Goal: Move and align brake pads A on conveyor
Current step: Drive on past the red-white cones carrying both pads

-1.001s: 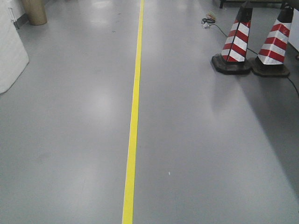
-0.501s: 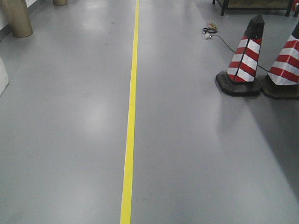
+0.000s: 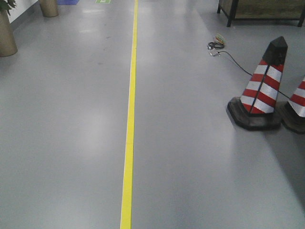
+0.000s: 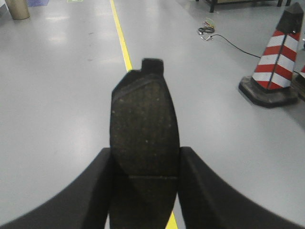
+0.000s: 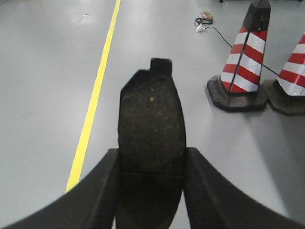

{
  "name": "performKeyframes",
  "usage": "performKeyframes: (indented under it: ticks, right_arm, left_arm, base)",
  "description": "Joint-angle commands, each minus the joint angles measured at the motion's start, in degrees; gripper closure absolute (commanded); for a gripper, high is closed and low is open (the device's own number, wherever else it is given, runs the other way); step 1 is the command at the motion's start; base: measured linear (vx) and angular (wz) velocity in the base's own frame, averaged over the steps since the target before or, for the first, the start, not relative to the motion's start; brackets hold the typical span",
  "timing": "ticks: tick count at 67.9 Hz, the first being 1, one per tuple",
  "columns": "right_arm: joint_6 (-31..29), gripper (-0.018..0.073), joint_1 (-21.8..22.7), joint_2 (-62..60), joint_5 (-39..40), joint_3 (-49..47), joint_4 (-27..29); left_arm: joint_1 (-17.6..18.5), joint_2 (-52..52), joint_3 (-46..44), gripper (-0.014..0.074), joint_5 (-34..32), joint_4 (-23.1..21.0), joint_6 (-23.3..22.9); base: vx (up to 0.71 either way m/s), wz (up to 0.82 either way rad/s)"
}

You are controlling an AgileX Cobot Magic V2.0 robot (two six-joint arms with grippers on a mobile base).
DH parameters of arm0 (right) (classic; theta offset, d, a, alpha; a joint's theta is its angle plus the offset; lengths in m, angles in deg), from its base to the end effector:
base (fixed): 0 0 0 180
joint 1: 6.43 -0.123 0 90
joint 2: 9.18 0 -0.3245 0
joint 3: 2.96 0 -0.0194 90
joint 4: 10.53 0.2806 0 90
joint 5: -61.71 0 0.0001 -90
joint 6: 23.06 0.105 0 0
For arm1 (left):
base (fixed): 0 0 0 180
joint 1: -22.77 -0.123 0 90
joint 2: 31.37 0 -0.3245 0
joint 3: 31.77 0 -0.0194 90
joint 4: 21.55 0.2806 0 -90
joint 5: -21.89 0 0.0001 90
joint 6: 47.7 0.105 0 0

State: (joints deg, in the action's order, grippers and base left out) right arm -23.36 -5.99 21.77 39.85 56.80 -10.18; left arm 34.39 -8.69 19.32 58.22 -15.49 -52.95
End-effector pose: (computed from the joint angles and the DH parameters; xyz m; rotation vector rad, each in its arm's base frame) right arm 0.0994 -0.0005 0.2654 0.0065 1.9647 -0.0025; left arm 0.0631 -0.0063 0.3093 0.1463 1.9135 -0.0806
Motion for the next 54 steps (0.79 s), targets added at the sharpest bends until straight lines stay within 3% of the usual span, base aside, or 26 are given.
performKeyframes:
  ticks: [1, 54]
  right_arm:
    - [-0.22, 0.0564, 0.22, 0.13, 5.23, -1.87, -0.35]
    - [-0.22, 0.0564, 0.22, 0.29, 5.18, -1.87, -0.35]
  left_arm:
    - [0.20, 0.35, -1.65, 0.0602, -5.23, 0.23, 0.19]
    - [0.20, 0.41, -1.65, 0.0602, -5.25, 0.23, 0.19]
  base:
    - [0.82, 0.01]
    - [0.73, -0.03]
